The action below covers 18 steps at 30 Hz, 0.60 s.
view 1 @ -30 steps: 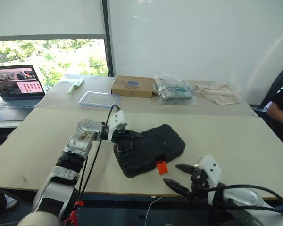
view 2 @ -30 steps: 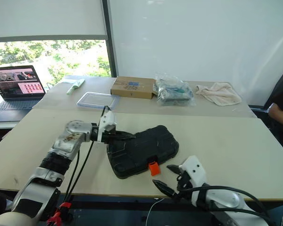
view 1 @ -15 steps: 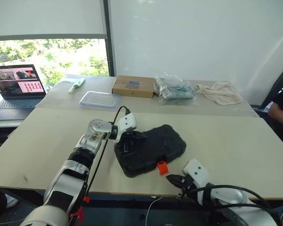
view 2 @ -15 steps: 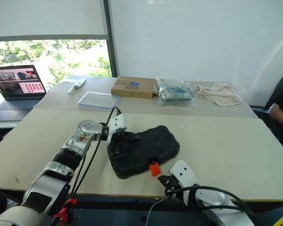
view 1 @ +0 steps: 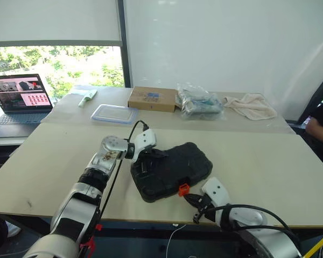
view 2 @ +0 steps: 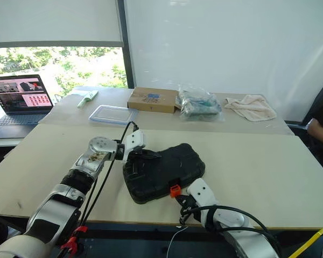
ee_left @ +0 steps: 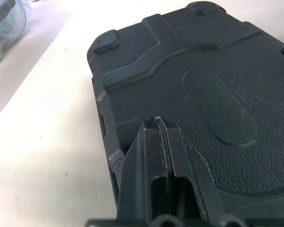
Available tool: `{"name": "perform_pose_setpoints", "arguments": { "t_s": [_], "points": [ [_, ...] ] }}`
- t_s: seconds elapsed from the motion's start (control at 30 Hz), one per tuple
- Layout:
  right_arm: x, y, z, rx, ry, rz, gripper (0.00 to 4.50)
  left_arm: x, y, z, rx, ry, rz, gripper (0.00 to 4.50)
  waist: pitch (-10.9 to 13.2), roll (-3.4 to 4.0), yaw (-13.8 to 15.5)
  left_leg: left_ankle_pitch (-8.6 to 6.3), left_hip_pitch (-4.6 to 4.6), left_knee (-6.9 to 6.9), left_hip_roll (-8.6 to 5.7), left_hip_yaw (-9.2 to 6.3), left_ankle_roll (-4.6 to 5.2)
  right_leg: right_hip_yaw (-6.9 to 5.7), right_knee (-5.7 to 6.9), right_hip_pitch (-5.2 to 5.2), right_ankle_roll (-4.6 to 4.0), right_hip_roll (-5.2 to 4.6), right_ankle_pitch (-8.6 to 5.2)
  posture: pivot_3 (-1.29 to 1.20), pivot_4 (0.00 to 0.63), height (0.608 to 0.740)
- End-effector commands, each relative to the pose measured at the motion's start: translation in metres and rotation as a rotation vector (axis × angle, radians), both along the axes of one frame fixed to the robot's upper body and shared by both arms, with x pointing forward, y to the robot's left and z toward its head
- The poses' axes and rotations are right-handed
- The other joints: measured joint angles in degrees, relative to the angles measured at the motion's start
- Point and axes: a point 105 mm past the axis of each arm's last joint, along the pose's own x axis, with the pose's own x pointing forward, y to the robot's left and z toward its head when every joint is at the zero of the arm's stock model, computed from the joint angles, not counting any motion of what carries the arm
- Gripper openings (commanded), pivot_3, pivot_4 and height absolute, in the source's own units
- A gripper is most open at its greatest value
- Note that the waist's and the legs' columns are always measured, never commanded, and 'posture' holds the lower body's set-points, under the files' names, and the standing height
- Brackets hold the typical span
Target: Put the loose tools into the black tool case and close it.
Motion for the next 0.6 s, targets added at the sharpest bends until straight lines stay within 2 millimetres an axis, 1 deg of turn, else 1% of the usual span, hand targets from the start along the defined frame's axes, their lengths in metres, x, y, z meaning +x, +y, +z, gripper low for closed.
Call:
{"name": "perform_pose_setpoints", "arguments": {
  "t_s": [0.03,0.17,0.27,0.33,0.4,0.47,0.5,0.53,0.57,0.6],
  "points": [
    [0.005,-0.001,0.017,0.035,-0.092,-0.013,0.06,-0.003,0.0,-0.015,0.046,0.038,0.006,0.0,0.0,0.0,-0.01,0.0,0.0,0.0,0.0,0.0,0.0,0.0,0.0,0.0,0.0,0.0,0.0,0.0,0.15,0.74],
    [-0.002,-0.003,0.011,0.018,-0.064,0.011,0.06,-0.003,-0.001,-0.016,0.046,0.042,0.007,0.0,-0.01,0.01,-0.02,0.0,0.0,0.01,0.0,0.01,0.0,0.0,0.01,0.0,0.0,-0.01,0.0,0.0,0.15,0.74],
    [-0.007,-0.012,0.009,0.034,-0.003,-0.021,0.06,-0.002,-0.001,-0.016,0.046,0.042,0.008,0.0,-0.01,0.01,0.05,0.0,-0.01,0.01,0.0,0.0,0.0,0.0,0.0,0.0,0.0,-0.02,0.0,0.0,0.15,0.74],
    [-0.012,-0.012,0.013,0.099,0.025,-0.037,0.62,-0.002,0.0,-0.016,0.046,0.042,0.011,0.0,-0.01,0.01,0.07,0.0,-0.02,0.0,0.01,0.0,0.01,0.0,-0.01,0.0,0.0,-0.02,0.0,0.0,0.15,0.74],
    [-0.015,-0.011,0.012,0.12,0.047,-0.049,1.07,-0.002,0.001,-0.016,0.046,0.041,0.013,0.0,-0.01,0.01,0.08,0.0,-0.01,-0.01,0.02,-0.02,0.0,-0.01,-0.01,0.0,0.0,0.0,0.0,0.0,0.15,0.74],
    [-0.015,-0.009,0.008,0.131,0.046,-0.074,1.93,-0.003,0.002,-0.017,0.048,0.043,0.014,0.0,-0.01,0.01,0.06,0.0,0.0,-0.01,0.04,-0.02,0.01,-0.01,-0.01,0.0,-0.01,-0.01,0.0,0.0,0.15,0.74],
    [-0.014,-0.008,0.008,0.147,0.043,-0.089,2.13,-0.003,0.003,-0.018,0.049,0.045,0.013,0.0,-0.02,0.0,0.05,0.0,0.0,-0.01,0.05,-0.02,0.01,-0.01,-0.01,0.01,0.0,-0.01,0.0,0.0,0.15,0.74],
    [-0.013,-0.006,0.009,0.16,0.035,-0.105,2.59,-0.004,0.003,-0.019,0.052,0.047,0.012,0.0,-0.03,0.01,0.04,0.0,0.01,-0.02,0.05,-0.02,0.0,-0.01,0.0,0.01,-0.01,-0.01,0.0,0.0,0.15,0.74],
    [-0.012,-0.005,0.009,0.167,0.029,-0.115,2.82,-0.004,0.004,-0.019,0.053,0.048,0.011,0.0,-0.04,0.03,-0.01,0.0,0.01,-0.02,0.05,-0.02,0.0,-0.01,0.0,0.0,-0.01,-0.02,0.0,0.0,0.15,0.74],
    [-0.011,-0.003,0.009,0.172,0.026,-0.117,3.19,-0.005,0.004,-0.019,0.055,0.049,0.01,0.0,-0.05,0.04,-0.02,0.0,0.01,-0.02,0.05,-0.01,0.0,0.0,0.01,0.0,-0.01,-0.01,0.0,0.0,0.15,0.74]
  ]
}}
